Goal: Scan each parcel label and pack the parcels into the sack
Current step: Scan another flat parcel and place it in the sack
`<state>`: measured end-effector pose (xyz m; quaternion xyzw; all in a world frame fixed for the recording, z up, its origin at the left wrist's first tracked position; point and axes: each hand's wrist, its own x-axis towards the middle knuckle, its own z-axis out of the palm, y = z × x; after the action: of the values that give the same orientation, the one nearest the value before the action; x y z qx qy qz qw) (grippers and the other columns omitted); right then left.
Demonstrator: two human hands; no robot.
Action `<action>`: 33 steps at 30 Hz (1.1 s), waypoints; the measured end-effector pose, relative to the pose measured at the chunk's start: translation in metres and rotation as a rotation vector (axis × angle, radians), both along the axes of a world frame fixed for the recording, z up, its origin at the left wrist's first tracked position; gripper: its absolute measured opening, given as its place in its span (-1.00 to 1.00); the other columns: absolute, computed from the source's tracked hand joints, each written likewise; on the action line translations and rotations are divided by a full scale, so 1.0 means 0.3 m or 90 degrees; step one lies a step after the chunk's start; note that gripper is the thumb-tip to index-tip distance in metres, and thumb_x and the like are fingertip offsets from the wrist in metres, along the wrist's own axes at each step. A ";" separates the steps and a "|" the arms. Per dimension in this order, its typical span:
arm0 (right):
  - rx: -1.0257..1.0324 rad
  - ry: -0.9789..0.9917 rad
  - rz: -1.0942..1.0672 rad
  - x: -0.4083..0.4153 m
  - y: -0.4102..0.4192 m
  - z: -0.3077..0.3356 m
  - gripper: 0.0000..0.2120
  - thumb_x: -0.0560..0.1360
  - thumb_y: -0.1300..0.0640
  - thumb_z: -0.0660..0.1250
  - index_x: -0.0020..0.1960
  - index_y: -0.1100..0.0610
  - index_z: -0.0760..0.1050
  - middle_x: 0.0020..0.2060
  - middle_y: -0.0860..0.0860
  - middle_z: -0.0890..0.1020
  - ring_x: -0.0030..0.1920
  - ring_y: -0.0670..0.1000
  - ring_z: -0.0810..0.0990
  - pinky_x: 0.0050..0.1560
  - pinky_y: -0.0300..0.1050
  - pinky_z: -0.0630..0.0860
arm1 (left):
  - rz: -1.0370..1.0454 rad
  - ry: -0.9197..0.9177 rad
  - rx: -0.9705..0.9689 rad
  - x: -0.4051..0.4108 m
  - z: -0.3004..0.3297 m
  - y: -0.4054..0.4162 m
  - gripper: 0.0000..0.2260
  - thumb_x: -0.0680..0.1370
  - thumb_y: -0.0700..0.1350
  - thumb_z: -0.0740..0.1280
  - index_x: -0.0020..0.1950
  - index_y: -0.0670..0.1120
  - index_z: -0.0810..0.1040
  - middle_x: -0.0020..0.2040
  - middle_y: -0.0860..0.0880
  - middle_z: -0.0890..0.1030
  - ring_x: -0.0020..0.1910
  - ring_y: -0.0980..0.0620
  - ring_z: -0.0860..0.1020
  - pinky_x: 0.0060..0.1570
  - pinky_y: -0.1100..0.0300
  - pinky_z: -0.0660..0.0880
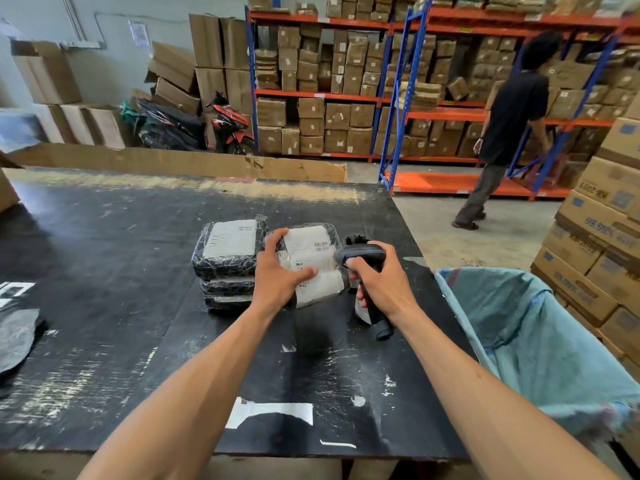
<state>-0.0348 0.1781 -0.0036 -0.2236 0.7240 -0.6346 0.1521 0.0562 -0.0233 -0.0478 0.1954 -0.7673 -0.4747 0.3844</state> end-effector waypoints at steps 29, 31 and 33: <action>0.564 0.168 0.098 0.208 -0.348 -0.323 -0.34 0.57 -0.20 0.41 0.51 0.12 0.32 0.35 0.21 0.60 0.36 0.31 0.57 0.28 0.12 0.48 | 0.091 0.154 0.068 0.202 0.115 -0.236 -0.21 0.27 -0.17 0.69 0.38 0.16 0.41 0.25 0.07 0.52 0.19 0.08 0.59 0.16 -0.05 0.63; 0.571 0.171 0.109 0.201 -0.345 -0.318 -0.32 0.56 -0.24 0.41 0.50 0.11 0.31 0.36 0.21 0.59 0.36 0.31 0.56 0.27 0.12 0.48 | 0.092 0.163 0.075 0.192 0.114 -0.234 -0.22 0.27 -0.18 0.69 0.38 0.16 0.41 0.26 0.07 0.52 0.21 0.06 0.58 0.17 -0.06 0.63; 0.580 0.189 0.122 0.192 -0.336 -0.299 -0.24 0.52 -0.34 0.40 0.51 0.09 0.29 0.35 0.20 0.60 0.36 0.31 0.56 0.23 0.13 0.47 | 0.087 0.164 0.080 0.174 0.114 -0.227 -0.22 0.27 -0.17 0.69 0.36 0.18 0.41 0.27 0.05 0.52 0.23 0.03 0.58 0.18 -0.07 0.62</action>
<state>0.0228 0.0772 -0.0932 -0.2880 0.9181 -0.1977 0.1873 0.1085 -0.0913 -0.0136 0.2081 -0.6652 -0.5156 0.4983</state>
